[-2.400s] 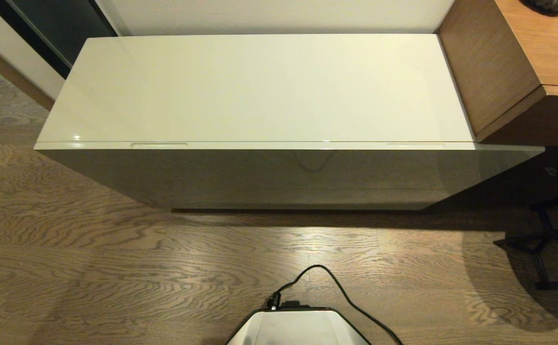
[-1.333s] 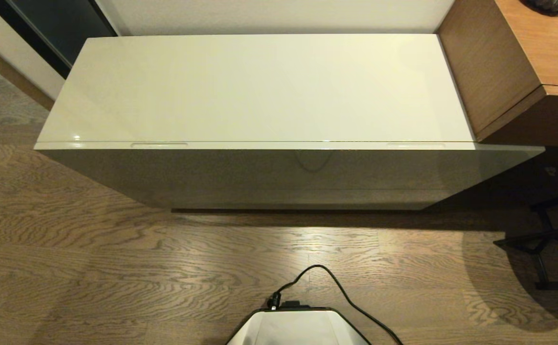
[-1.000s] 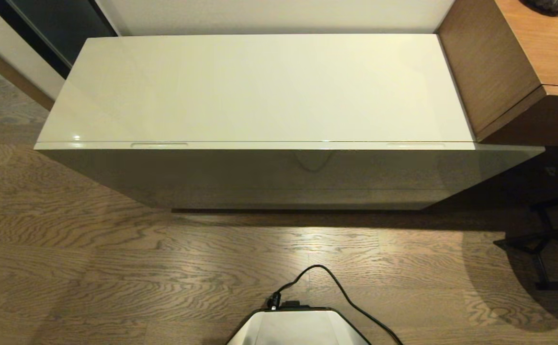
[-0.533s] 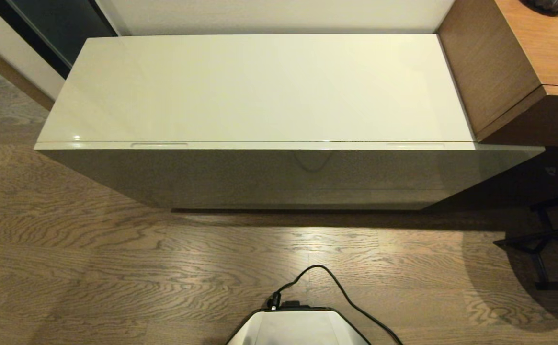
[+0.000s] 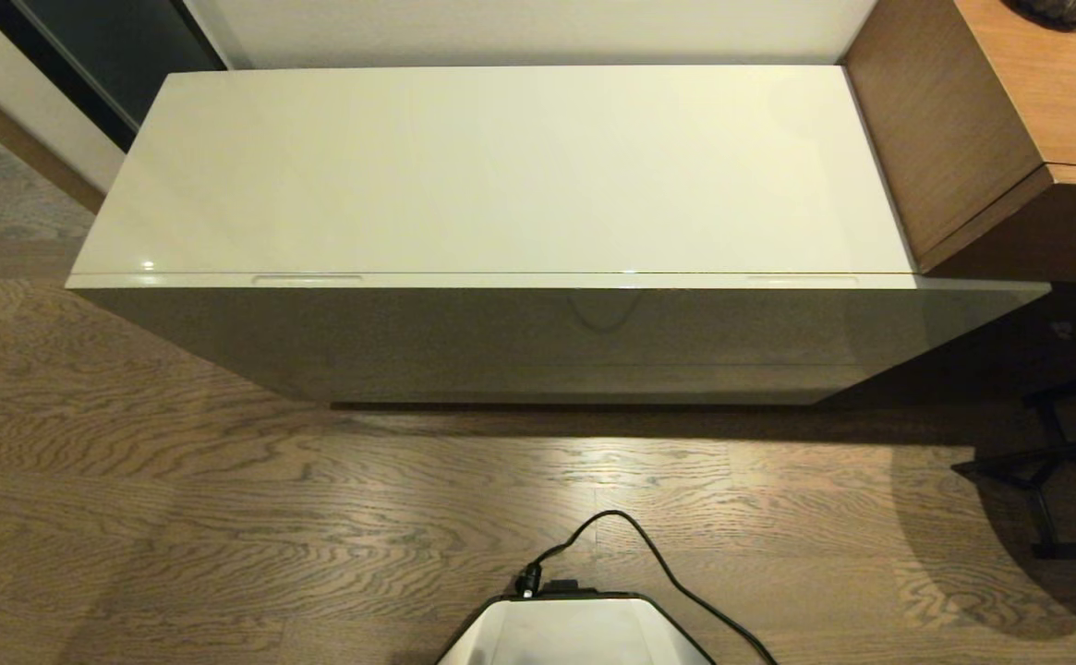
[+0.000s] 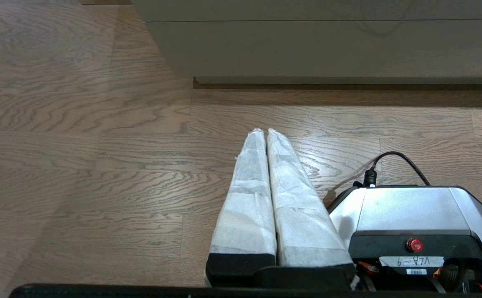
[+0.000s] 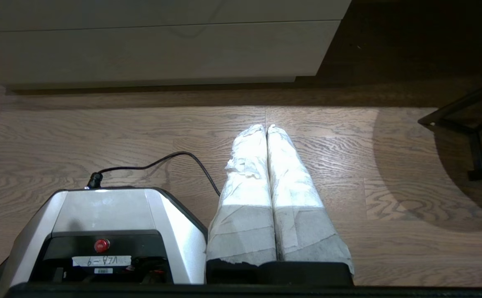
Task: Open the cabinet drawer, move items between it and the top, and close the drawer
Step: Open the drawer
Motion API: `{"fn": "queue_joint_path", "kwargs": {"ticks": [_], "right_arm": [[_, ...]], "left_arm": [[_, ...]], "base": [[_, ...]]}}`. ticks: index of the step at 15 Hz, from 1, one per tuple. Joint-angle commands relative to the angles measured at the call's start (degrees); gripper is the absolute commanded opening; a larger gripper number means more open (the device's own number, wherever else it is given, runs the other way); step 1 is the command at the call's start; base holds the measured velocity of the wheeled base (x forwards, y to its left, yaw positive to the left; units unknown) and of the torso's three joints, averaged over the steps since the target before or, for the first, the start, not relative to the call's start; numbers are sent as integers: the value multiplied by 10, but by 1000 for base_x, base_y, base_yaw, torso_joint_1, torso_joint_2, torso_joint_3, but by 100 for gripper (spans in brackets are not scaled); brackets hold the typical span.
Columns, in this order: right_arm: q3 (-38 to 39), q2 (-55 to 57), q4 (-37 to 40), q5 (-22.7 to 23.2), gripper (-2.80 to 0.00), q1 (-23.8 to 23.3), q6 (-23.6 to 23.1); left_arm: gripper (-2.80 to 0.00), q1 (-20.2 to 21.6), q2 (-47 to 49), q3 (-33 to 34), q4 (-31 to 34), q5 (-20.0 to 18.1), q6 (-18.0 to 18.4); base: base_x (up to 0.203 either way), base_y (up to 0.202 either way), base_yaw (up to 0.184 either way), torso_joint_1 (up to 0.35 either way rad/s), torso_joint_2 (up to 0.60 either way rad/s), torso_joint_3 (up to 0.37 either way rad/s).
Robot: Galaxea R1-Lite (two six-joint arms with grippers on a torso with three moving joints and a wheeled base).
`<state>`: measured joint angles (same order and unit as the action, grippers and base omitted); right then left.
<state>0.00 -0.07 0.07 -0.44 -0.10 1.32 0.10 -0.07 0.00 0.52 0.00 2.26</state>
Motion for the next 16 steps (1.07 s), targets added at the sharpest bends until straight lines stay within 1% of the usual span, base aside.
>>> {"fn": "queue_joint_path", "kwargs": {"ticks": [1, 16], "right_arm": [[1, 1, -1, 0, -280, 0, 0], [1, 1, -2, 0, -280, 0, -6]], "left_arm": [[-280, 0, 1, 0, 0, 0, 0], [-280, 0, 1, 0, 0, 0, 0]], "base": [[0, 0, 0, 0, 0, 0], [0, 0, 0, 0, 0, 0]]}}
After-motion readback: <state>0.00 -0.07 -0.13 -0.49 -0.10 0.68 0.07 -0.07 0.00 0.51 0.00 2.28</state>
